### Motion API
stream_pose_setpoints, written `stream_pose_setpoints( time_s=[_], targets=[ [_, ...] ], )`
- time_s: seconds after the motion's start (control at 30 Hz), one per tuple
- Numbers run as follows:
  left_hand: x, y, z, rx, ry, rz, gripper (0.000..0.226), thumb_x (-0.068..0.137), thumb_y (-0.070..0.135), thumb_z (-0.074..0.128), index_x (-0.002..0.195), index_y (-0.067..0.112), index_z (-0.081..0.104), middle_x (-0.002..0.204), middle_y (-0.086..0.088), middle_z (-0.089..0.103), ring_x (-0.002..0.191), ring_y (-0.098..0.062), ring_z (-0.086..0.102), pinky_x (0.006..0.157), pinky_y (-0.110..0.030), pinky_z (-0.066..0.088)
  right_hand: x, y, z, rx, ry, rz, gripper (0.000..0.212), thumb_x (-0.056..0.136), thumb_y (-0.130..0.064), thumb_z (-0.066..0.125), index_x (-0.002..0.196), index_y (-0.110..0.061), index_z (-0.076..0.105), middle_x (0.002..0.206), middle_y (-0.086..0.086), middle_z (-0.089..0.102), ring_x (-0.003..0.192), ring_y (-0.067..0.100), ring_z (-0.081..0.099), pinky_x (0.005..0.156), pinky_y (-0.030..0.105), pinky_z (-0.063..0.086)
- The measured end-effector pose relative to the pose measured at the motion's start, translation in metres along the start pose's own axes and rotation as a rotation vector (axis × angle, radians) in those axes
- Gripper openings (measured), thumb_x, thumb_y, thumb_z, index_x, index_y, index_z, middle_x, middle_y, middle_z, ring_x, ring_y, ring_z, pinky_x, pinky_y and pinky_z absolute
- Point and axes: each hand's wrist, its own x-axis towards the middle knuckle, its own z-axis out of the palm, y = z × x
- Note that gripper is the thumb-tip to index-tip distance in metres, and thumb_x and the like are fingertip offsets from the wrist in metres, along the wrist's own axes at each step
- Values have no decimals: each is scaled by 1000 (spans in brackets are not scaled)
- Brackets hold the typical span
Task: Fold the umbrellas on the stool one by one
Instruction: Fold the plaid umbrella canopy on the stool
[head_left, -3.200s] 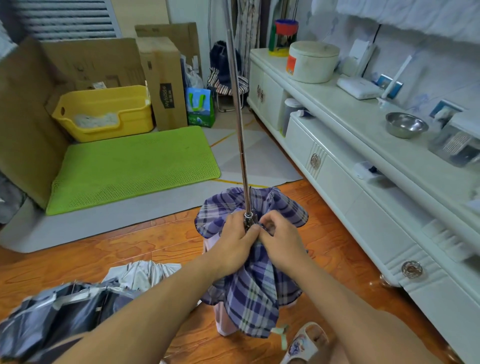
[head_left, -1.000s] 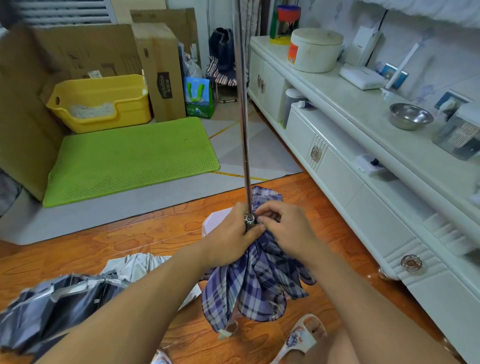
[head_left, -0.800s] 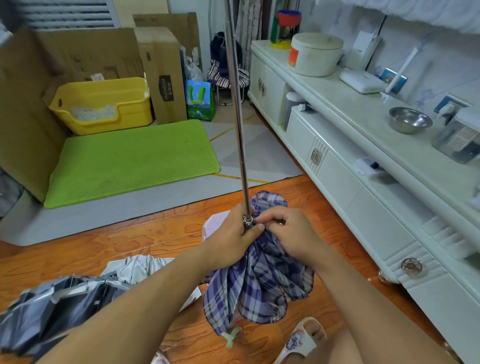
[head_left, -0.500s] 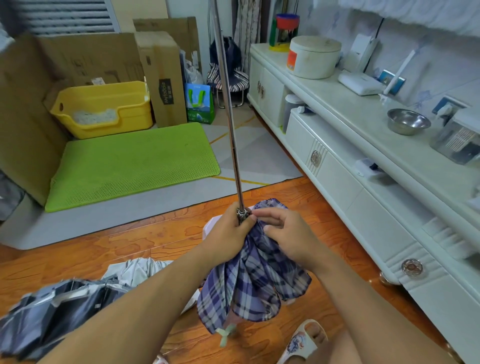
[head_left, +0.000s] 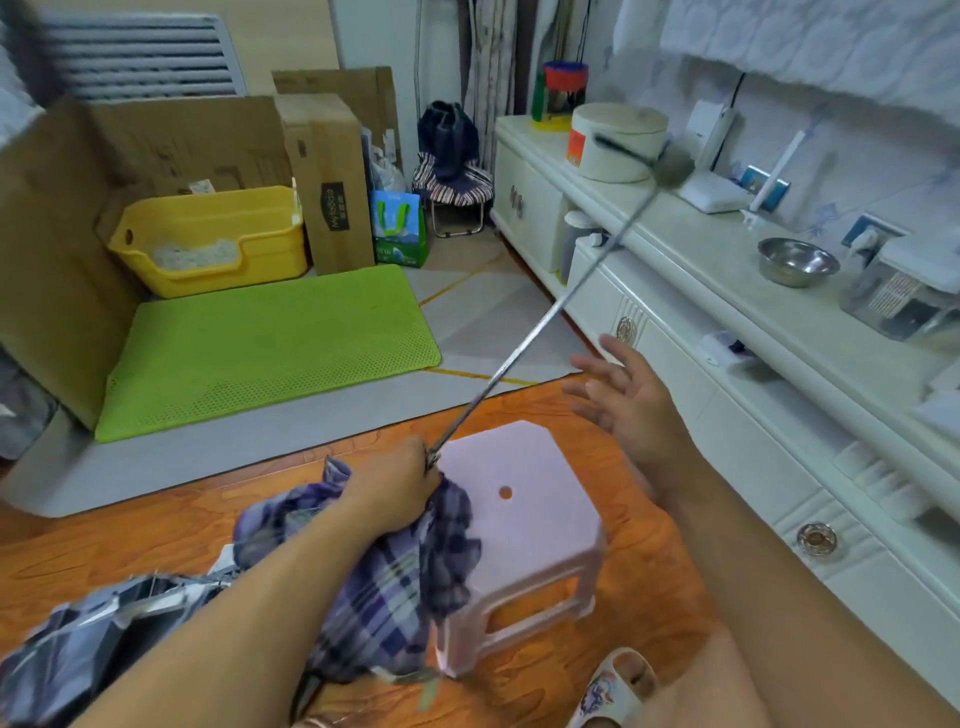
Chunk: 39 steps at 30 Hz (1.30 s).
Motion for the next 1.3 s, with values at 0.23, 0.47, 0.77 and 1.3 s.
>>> stream_pose_setpoints(
  time_s=[0.23,0.47,0.77,1.3],
  targets=[
    [-32,-54,26,164,-351,-24,23,103,31,45,83,22,36,83,-2,51,77,-26,47,70,-37,36,3,30,-2,-162,293,75,77,98,-8,49,162,-29,11,157,-11,27,112,3,59,93,27,51],
    [-53,-80,33,218,-385,-24,22,103,33,44,83,24,37,82,1,53,70,-18,47,68,-36,37,31,32,-60,-209,314,123,67,103,-17,47,161,-34,17,161,-7,29,132,12,47,116,43,38],
    [-55,-38,41,60,-270,94,20,102,27,47,85,22,39,82,0,54,75,-23,52,65,-36,33,9,29,-44,-377,155,71,36,97,-6,54,125,-24,68,113,-12,66,101,2,59,93,26,46],
    [-38,36,19,-269,-1,257,27,105,30,49,83,20,36,74,-7,51,65,-24,47,62,-45,39,-66,23,50,-411,-254,-227,77,87,17,44,152,-26,44,152,-15,44,141,4,43,117,29,38]
  ],
)
